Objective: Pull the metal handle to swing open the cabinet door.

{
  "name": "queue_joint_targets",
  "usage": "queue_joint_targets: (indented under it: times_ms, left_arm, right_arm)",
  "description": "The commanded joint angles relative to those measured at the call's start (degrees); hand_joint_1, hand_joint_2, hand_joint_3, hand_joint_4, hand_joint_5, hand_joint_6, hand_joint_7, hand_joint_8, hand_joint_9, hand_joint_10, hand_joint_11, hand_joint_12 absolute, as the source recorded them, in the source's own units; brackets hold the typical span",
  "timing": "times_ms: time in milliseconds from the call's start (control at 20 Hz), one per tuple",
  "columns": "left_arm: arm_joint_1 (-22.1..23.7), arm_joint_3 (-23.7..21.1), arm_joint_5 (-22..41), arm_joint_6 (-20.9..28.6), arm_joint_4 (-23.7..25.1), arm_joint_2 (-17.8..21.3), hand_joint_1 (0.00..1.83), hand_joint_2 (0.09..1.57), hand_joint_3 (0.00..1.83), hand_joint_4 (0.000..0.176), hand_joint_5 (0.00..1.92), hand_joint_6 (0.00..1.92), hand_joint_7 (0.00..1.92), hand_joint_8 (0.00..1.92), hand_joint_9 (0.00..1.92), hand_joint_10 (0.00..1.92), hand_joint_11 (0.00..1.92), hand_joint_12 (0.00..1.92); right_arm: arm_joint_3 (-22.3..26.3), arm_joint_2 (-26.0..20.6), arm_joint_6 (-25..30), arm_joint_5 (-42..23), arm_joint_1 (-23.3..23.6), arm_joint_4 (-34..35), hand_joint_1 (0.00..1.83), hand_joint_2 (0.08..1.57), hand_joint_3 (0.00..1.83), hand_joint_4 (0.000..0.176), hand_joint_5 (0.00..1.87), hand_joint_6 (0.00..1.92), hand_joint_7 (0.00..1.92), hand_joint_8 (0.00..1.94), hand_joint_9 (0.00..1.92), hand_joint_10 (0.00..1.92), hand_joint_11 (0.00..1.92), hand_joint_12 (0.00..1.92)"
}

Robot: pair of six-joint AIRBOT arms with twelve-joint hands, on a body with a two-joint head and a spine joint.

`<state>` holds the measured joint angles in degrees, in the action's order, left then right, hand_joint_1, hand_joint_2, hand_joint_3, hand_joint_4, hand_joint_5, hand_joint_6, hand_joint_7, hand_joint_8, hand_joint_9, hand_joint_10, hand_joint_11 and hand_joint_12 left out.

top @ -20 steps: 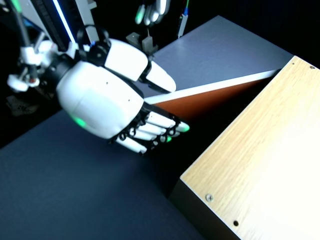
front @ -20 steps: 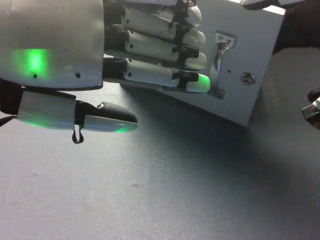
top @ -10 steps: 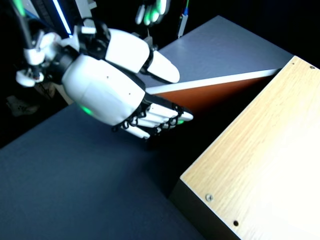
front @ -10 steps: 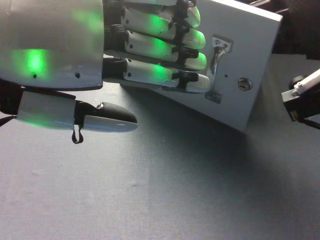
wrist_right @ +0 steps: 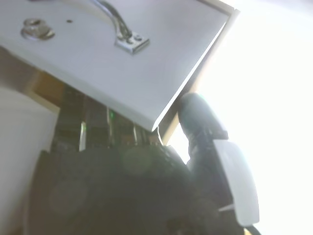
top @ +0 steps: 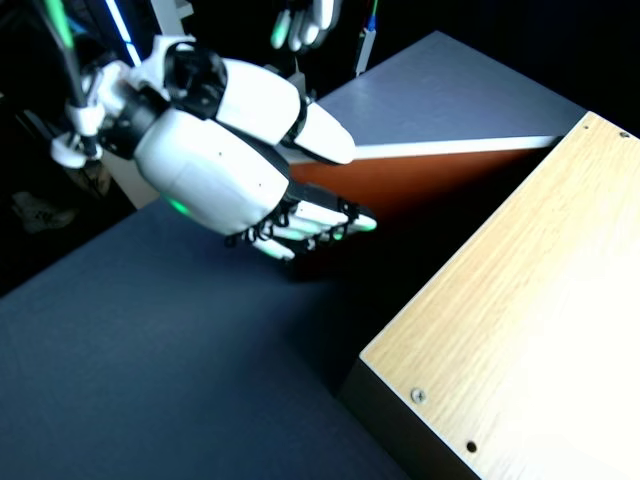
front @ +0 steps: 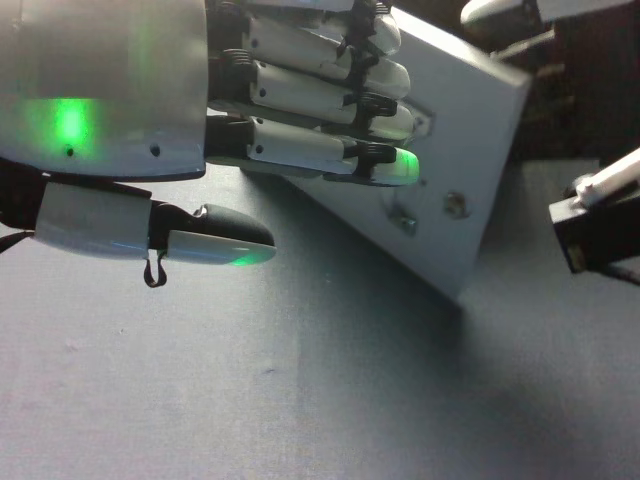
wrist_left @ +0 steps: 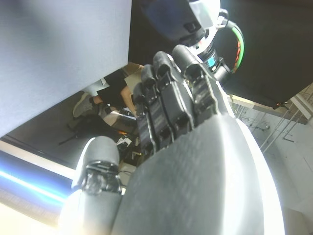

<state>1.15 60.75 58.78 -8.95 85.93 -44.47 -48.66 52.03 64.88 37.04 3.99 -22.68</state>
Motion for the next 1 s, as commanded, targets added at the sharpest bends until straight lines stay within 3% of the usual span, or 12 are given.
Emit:
queue_joint_targets:
  times_ms: [0,500,600,950]
  left_arm:
    - [0.5,0.1,1.4,-0.5,-5.7,0.4,0.0,1.56,0.0,0.0,0.4,0.0,0.46,0.0,0.43,0.01,0.05,0.84]
    - [0.5,0.1,1.4,-0.5,-5.7,0.4,0.0,1.56,0.0,0.0,0.4,0.0,0.46,0.0,0.43,0.0,0.05,0.84]
    - [0.5,0.1,1.4,-0.5,-5.7,0.4,0.0,1.57,0.0,0.0,0.4,0.0,0.46,0.0,0.43,0.0,0.05,0.84]
    - [0.5,0.1,1.4,-0.5,-5.7,0.4,0.0,1.57,0.0,0.0,0.39,0.0,0.45,0.0,0.42,0.0,0.03,0.85]
  right_arm:
    - [0.1,-0.5,0.7,-3.3,0.5,0.4,0.0,1.57,0.11,0.0,0.4,0.0,0.42,0.0,0.39,0.0,0.0,1.01]
    - [1.7,-0.3,0.7,-0.2,-2.0,13.0,0.0,1.57,0.11,0.0,0.41,0.0,0.43,0.0,0.39,0.0,0.0,1.02]
    - [2.4,-0.2,4.4,-0.1,-3.3,11.6,0.0,1.57,0.11,0.0,0.41,0.0,0.43,0.0,0.39,0.0,0.0,1.02]
    - [2.3,0.5,4.3,-0.5,-6.0,8.0,0.0,1.57,0.11,0.0,0.41,0.0,0.42,0.0,0.39,0.0,0.0,1.02]
